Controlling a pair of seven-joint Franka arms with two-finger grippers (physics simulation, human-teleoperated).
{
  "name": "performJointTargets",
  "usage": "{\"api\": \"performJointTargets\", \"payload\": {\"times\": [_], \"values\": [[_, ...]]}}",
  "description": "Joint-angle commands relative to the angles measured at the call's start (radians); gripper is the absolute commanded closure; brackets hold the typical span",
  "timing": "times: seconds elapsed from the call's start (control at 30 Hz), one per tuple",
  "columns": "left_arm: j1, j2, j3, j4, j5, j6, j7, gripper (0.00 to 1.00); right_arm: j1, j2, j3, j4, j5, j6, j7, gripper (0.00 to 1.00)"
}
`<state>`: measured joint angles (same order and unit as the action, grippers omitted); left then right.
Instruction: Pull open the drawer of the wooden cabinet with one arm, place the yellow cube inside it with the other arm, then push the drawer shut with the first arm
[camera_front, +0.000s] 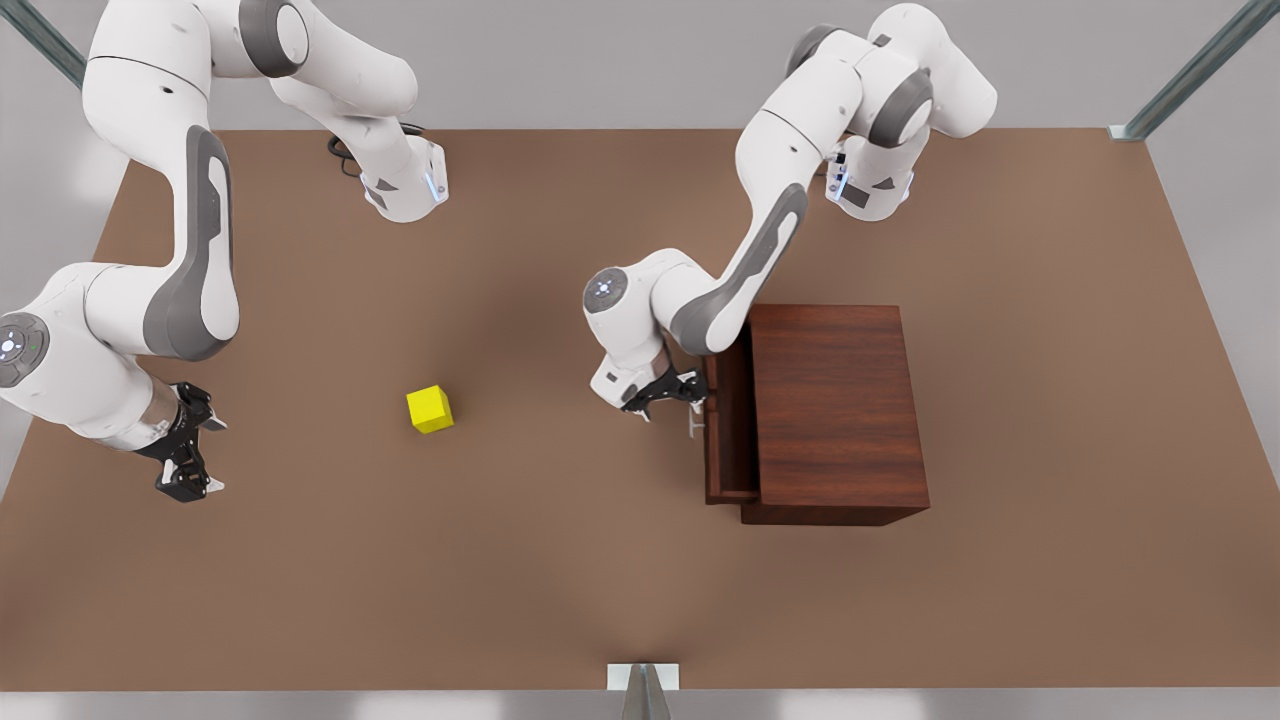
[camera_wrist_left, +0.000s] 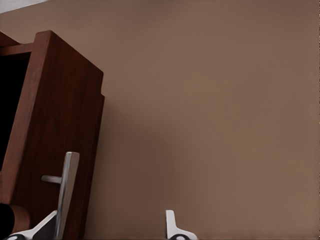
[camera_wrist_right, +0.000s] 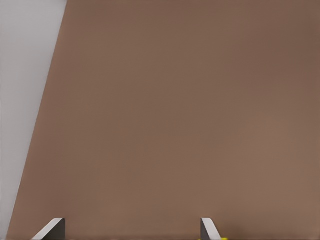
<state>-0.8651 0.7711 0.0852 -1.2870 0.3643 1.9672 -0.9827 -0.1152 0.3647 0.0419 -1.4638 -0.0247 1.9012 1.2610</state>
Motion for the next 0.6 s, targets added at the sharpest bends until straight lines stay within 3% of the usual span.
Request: {"api": "performJointTargets", "payload": {"times": [0.0, 0.57], "values": [[-0.002, 0.005, -0.001, 0.026, -0.007, -0.031, 0.047, 0.0, 0.0, -0.001, 0.0, 0.0, 0.0, -0.001, 0.043, 0.0], [-0.018, 0.068, -0.001, 0.112, -0.03, -0.028, -0.011, 0.0, 0.005, 0.005, 0.001, 0.002, -0.001, -0.001, 0.046, 0.0]]}}
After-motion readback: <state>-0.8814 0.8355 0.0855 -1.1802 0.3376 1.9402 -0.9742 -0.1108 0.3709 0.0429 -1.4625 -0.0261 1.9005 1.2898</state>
